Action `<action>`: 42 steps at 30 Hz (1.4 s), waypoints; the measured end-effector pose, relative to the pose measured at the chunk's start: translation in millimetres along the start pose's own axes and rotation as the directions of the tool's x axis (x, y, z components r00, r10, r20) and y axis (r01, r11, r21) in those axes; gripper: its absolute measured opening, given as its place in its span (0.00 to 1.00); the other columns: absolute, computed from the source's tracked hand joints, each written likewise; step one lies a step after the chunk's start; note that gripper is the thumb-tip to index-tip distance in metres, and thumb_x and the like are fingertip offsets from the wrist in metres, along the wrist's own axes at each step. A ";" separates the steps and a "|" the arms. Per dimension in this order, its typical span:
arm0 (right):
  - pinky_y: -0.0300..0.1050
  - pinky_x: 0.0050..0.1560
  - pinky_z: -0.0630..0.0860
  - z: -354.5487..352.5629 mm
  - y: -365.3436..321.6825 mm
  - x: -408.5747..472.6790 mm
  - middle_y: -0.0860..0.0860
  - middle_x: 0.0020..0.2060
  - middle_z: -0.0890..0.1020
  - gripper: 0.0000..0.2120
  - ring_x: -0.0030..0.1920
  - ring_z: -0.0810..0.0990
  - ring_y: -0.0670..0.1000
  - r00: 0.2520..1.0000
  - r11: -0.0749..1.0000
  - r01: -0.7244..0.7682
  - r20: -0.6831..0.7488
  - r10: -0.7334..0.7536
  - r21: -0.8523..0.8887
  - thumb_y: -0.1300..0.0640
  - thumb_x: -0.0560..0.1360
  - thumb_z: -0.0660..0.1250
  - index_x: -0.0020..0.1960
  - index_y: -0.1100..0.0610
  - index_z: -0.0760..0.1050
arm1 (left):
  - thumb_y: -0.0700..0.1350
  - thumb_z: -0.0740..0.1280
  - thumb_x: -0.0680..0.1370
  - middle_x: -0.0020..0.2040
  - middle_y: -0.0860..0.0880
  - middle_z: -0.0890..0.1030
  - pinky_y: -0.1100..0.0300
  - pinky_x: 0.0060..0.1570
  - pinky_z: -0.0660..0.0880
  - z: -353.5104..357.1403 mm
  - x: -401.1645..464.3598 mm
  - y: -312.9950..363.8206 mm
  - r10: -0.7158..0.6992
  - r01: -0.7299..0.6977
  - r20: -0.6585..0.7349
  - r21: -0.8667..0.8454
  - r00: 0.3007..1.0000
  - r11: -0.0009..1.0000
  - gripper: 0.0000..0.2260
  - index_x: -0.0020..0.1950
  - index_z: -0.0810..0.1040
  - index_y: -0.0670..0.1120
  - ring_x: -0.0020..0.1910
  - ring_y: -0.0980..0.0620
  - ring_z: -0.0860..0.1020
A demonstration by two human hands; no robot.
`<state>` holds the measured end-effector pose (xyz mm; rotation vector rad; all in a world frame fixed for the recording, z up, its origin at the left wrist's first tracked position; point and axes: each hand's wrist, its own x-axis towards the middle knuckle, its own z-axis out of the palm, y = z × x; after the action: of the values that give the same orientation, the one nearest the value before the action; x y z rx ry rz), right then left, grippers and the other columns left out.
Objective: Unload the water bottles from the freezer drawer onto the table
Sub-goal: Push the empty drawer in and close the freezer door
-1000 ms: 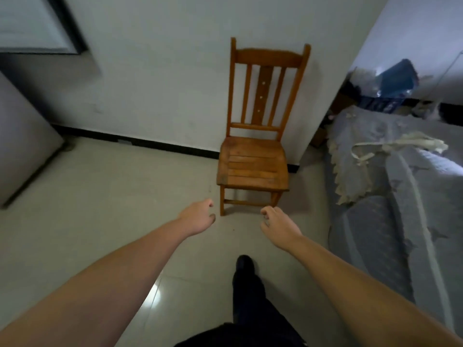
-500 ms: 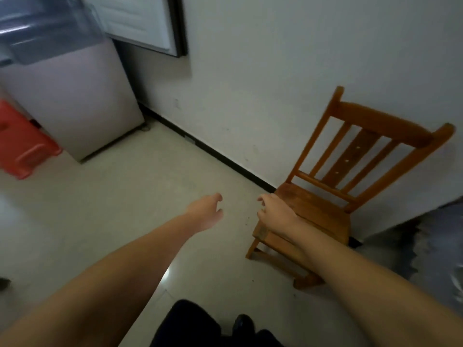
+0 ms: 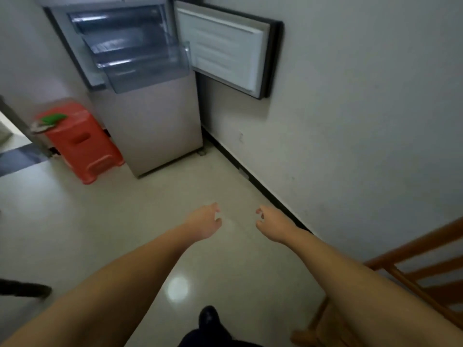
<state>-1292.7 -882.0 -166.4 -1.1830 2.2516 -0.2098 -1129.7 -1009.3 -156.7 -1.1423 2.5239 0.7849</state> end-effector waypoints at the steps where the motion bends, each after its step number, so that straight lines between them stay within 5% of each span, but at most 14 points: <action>1: 0.46 0.62 0.69 -5.3 -12.6 17.5 0.59 0.66 0.73 0.21 0.64 0.73 0.57 1.000 1.000 0.009 -0.001 -0.009 -0.008 0.56 0.78 0.60 0.70 0.60 0.68 | 0.48 0.58 0.81 0.65 0.43 0.75 0.55 0.63 0.69 -15.7 10.8 -10.5 -0.013 0.013 -0.024 -0.014 1.000 1.000 0.19 0.71 0.67 0.45 0.64 0.44 0.73; 20: 0.45 0.62 0.69 -121.2 -156.3 355.1 0.59 0.66 0.71 0.21 0.64 0.73 0.57 0.971 0.967 0.235 0.071 -0.229 -0.095 0.55 0.79 0.59 0.71 0.59 0.66 | 0.47 0.60 0.80 0.61 0.42 0.78 0.56 0.58 0.72 -208.1 256.7 -129.3 -0.255 0.229 -0.157 -0.167 0.954 0.959 0.17 0.67 0.71 0.43 0.59 0.44 0.76; 30: 0.46 0.58 0.74 -184.8 -257.6 514.5 0.57 0.57 0.80 0.14 0.57 0.78 0.56 0.930 0.930 0.368 0.016 -0.368 -0.017 0.59 0.78 0.60 0.61 0.59 0.76 | 0.46 0.61 0.79 0.59 0.44 0.80 0.54 0.57 0.74 -324.5 368.7 -180.1 -0.341 0.251 -0.296 -0.303 0.892 0.919 0.15 0.63 0.74 0.44 0.58 0.45 0.78; 42: 0.43 0.55 0.71 -208.8 -374.1 650.4 0.57 0.56 0.76 0.12 0.54 0.77 0.55 0.911 0.915 0.402 -0.123 -0.394 0.040 0.58 0.79 0.61 0.59 0.61 0.74 | 0.45 0.59 0.80 0.66 0.44 0.70 0.52 0.58 0.71 -426.1 461.6 -273.6 -0.233 0.212 -0.436 -0.098 0.869 0.972 0.21 0.72 0.63 0.45 0.65 0.45 0.70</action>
<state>-1431.2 -1647.1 -122.9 -1.6231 2.0529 -0.5165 -1232.6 -1685.2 -110.8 -1.7688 2.6558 0.5733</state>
